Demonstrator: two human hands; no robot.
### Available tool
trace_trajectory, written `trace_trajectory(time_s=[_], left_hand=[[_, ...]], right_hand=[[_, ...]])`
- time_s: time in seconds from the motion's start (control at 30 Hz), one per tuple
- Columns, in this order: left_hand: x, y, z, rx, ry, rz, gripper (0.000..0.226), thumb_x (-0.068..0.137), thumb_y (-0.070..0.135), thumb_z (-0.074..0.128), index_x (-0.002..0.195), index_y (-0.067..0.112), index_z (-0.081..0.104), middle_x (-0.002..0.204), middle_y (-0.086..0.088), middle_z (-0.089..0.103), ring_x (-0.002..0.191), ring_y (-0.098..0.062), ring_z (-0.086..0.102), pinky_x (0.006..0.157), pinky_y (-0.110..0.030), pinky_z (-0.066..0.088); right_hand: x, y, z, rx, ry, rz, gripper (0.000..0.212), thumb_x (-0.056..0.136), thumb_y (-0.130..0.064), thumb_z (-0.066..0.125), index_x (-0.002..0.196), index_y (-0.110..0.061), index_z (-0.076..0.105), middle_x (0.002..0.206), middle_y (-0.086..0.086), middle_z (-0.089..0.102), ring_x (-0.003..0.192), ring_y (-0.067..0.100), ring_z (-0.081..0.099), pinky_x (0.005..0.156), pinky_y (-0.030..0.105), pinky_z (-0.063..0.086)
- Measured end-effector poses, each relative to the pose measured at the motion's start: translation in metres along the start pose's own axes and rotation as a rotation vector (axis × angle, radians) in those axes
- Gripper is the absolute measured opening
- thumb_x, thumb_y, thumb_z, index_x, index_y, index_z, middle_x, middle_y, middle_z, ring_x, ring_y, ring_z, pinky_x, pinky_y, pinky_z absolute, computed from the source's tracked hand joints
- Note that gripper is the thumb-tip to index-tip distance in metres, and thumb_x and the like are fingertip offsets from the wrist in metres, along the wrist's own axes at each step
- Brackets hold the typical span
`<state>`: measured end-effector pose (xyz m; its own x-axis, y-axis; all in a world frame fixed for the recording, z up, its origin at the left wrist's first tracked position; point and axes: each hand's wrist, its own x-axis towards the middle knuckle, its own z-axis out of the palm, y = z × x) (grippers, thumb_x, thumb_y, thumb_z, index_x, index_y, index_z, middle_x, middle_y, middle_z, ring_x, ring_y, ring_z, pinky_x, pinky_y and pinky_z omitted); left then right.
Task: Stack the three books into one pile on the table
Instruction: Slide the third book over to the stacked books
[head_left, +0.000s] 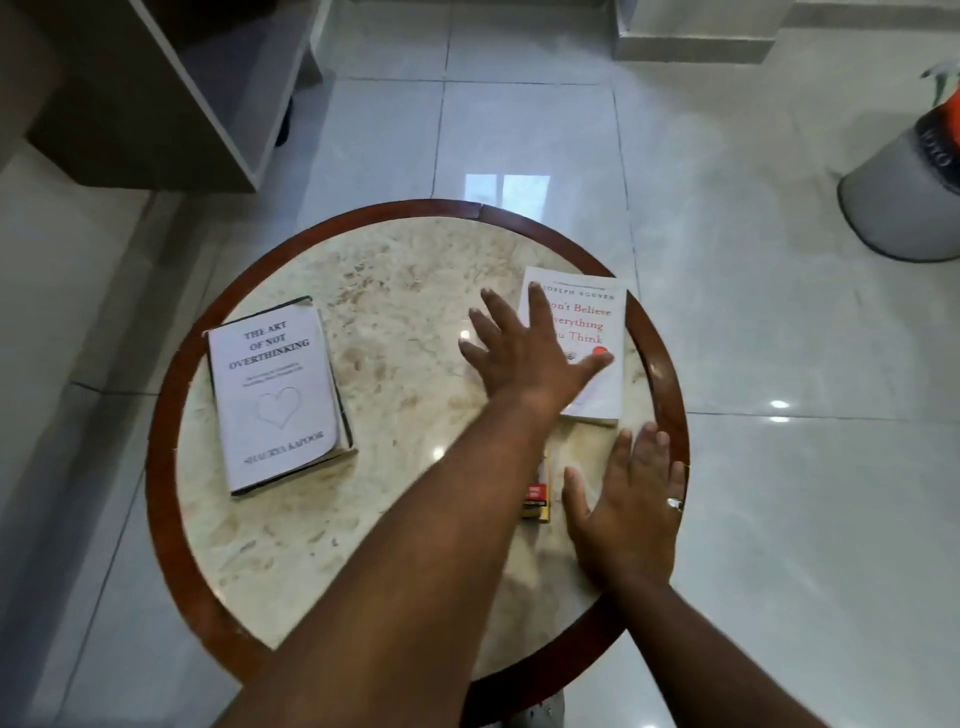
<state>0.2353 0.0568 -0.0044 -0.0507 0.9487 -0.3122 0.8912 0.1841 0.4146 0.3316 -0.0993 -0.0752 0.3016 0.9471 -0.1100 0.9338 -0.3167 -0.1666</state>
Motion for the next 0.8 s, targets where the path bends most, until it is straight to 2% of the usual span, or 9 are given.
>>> trace_trajectory(time_s=[0.1,0.17,0.23,0.3,0.4,0.53,0.67,0.8], left_hand=[[0.006,0.025,0.022,0.027,-0.050,-0.105,0.145,0.053,0.092,0.058,0.153,0.023,-0.022,0.158,-0.033,-0.025,0.146,-0.054,-0.019,0.113,-0.072,-0.004],[0.011,0.026,0.029,0.047,-0.082,-0.171,0.152,0.048,0.091,0.063,0.151,0.024,-0.028,0.157,-0.036,-0.022,0.146,-0.054,-0.019,0.113,-0.072,-0.004],[0.015,0.025,0.032,0.083,-0.115,-0.190,0.151,0.050,0.088,0.067,0.151,0.025,-0.026,0.159,-0.037,-0.014,0.147,-0.055,-0.011,0.113,-0.072,0.005],[0.016,0.027,0.033,0.141,-0.100,-0.165,0.145,0.053,0.084,0.069,0.153,0.025,-0.017,0.158,-0.035,0.003,0.145,-0.055,0.007,0.110,-0.068,0.022],[0.021,0.031,0.028,0.177,-0.059,-0.185,0.142,0.049,0.080,0.074,0.153,0.025,-0.006,0.145,-0.028,0.023,0.129,-0.044,0.030,0.099,-0.057,0.038],[0.024,0.028,0.024,0.151,-0.038,-0.186,0.142,0.046,0.074,0.079,0.148,0.029,-0.009,0.139,-0.025,0.018,0.116,-0.041,0.035,0.092,-0.051,0.040],[0.023,0.009,0.007,0.137,0.005,-0.155,0.145,0.050,0.079,0.074,0.151,0.031,-0.018,0.142,-0.025,0.017,0.117,-0.041,0.036,0.091,-0.049,0.040],[0.024,-0.038,-0.047,-0.022,0.050,-0.252,0.154,0.041,0.088,0.070,0.150,0.035,-0.025,0.146,-0.027,0.016,0.119,-0.045,0.037,0.094,-0.051,0.040]], right_hand=[[0.002,0.000,0.000,0.001,-0.012,-0.005,0.089,0.093,-0.066,0.017,0.159,-0.006,0.026,0.171,0.018,0.014,0.160,0.032,0.012,0.129,0.048,0.002],[0.002,0.001,0.000,0.001,-0.005,-0.012,0.089,0.093,-0.066,0.018,0.158,-0.005,0.029,0.170,0.020,0.018,0.159,0.034,0.015,0.127,0.046,-0.001],[0.002,-0.001,-0.001,-0.009,-0.003,-0.013,0.089,0.094,-0.067,0.020,0.157,-0.005,0.032,0.169,0.020,0.020,0.158,0.035,0.017,0.125,0.043,-0.004],[0.002,-0.002,-0.001,-0.016,-0.006,-0.012,0.089,0.094,-0.069,0.021,0.157,-0.006,0.031,0.169,0.020,0.019,0.158,0.035,0.016,0.125,0.042,-0.007],[0.002,-0.003,-0.003,-0.022,-0.009,-0.019,0.090,0.094,-0.071,0.022,0.157,-0.007,0.029,0.170,0.018,0.018,0.159,0.035,0.013,0.124,0.040,-0.010],[0.002,-0.003,-0.002,-0.025,0.002,-0.011,0.090,0.094,-0.070,0.024,0.157,-0.007,0.030,0.170,0.018,0.017,0.158,0.033,0.009,0.124,0.037,-0.015],[0.001,-0.002,0.000,-0.011,0.002,-0.012,0.088,0.093,-0.066,0.024,0.159,-0.007,0.024,0.171,0.018,0.013,0.159,0.033,0.010,0.126,0.043,-0.005],[-0.001,-0.001,0.002,0.023,0.003,-0.018,0.088,0.093,-0.064,0.026,0.160,-0.006,0.019,0.172,0.018,0.010,0.160,0.032,0.009,0.128,0.047,0.000]])
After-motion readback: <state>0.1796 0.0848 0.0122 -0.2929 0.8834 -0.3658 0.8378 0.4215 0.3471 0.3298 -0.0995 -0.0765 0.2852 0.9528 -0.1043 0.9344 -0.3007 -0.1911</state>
